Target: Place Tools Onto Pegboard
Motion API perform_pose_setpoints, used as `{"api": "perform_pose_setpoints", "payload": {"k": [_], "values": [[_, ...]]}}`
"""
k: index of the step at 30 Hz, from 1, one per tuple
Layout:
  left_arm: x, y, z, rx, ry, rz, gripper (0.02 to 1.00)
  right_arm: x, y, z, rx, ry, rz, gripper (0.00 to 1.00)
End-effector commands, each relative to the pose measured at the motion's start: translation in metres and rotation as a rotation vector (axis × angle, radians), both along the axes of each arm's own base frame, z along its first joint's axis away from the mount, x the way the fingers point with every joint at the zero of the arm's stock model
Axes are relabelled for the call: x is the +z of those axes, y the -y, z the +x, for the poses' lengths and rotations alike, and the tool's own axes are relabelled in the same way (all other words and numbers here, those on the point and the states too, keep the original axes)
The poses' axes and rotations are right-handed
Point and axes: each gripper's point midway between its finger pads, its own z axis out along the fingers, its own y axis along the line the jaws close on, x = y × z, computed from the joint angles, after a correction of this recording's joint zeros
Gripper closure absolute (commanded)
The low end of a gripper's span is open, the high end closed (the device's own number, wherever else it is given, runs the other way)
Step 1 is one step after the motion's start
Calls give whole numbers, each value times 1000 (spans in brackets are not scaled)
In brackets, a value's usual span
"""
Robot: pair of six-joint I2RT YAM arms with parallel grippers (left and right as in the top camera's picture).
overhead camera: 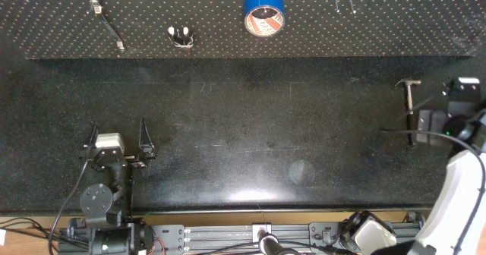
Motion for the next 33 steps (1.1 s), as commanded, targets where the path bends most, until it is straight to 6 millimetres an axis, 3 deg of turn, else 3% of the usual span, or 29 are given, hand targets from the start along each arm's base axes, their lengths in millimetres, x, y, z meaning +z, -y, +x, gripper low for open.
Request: {"api": "perform_pose_setpoints", "payload": {"k": [1,14,23,33], "values": [[0,1,0,-7,0,-3,23,-18,-11,-10,183,-65,63,25],[0,1,0,-7,0,-3,23,-43,-39,-10,288,-131,202,25],[0,1,0,-7,0,-3,23,-76,-18,-22,298,-234,223,25],[0,1,0,-7,0,-3,23,-76,-4,-11,175,-181,208,25]]}}
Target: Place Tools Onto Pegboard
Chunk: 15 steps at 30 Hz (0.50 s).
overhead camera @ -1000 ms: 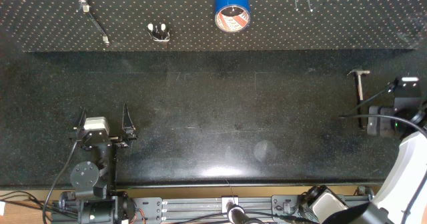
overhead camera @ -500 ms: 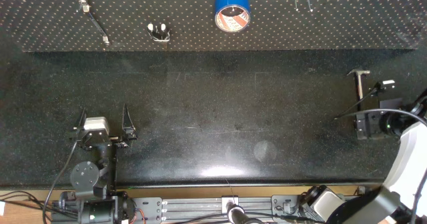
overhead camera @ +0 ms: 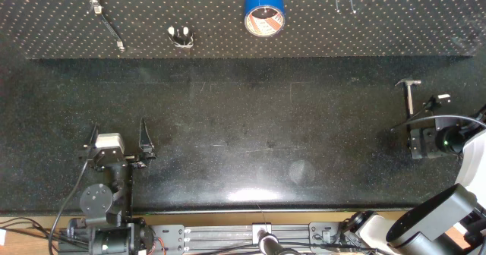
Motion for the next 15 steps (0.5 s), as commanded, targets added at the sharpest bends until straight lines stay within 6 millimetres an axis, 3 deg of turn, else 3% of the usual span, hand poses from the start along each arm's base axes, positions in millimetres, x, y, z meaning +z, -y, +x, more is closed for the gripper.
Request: {"api": "perform_pose_setpoints", "payload": {"k": [1,11,15], "values": [[0,1,0,-7,0,-3,20,0,5,2,-50,9,-2,25],[0,1,0,-7,0,-3,25,-6,15,13,-54,39,-20,25],[0,1,0,-7,0,-3,23,-7,9,14,-87,36,12,25]]}}
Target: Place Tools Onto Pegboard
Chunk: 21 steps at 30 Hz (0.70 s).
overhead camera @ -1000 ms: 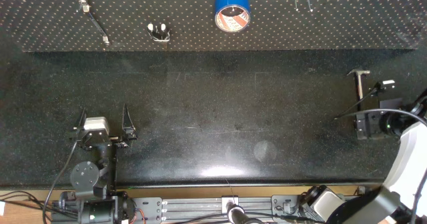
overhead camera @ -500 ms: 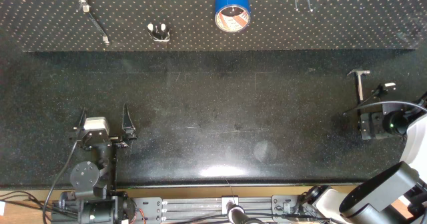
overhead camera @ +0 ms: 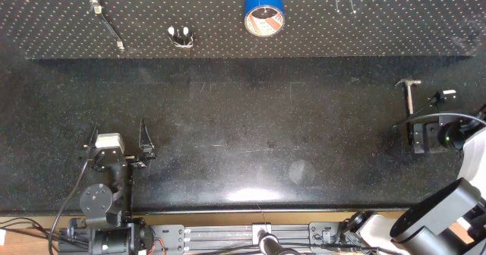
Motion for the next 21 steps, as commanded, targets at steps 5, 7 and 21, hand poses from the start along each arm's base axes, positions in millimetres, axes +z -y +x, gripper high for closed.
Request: {"api": "perform_pose_setpoints", "payload": {"k": [5,7,21], "values": [[0,1,0,-7,0,-3,23,-2,-15,10,-36,3,47,25],[0,1,0,-7,0,-3,23,-2,-18,13,-25,4,46,25],[0,1,0,-7,0,-3,23,-23,-19,16,-81,-47,82,25]]}}
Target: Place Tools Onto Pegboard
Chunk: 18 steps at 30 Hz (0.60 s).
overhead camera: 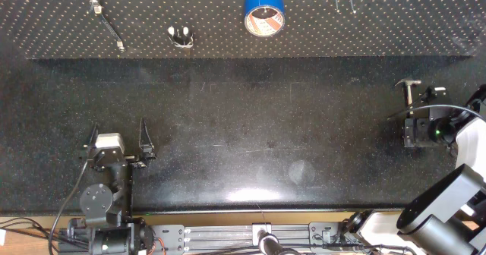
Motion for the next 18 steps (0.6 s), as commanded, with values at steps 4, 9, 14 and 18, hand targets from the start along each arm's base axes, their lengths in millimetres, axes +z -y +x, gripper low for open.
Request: {"api": "perform_pose_setpoints", "payload": {"k": [4,9,14,18], "values": [[0,1,0,-7,0,-3,23,-5,-12,8,-20,-18,20,25],[0,1,0,-7,0,-3,23,-11,-11,11,-2,-57,-25,25],[0,1,0,-7,0,-3,23,-21,-10,9,-5,-88,-26,25],[0,1,0,-7,0,-3,23,-25,-10,7,-9,-104,-23,25]]}}
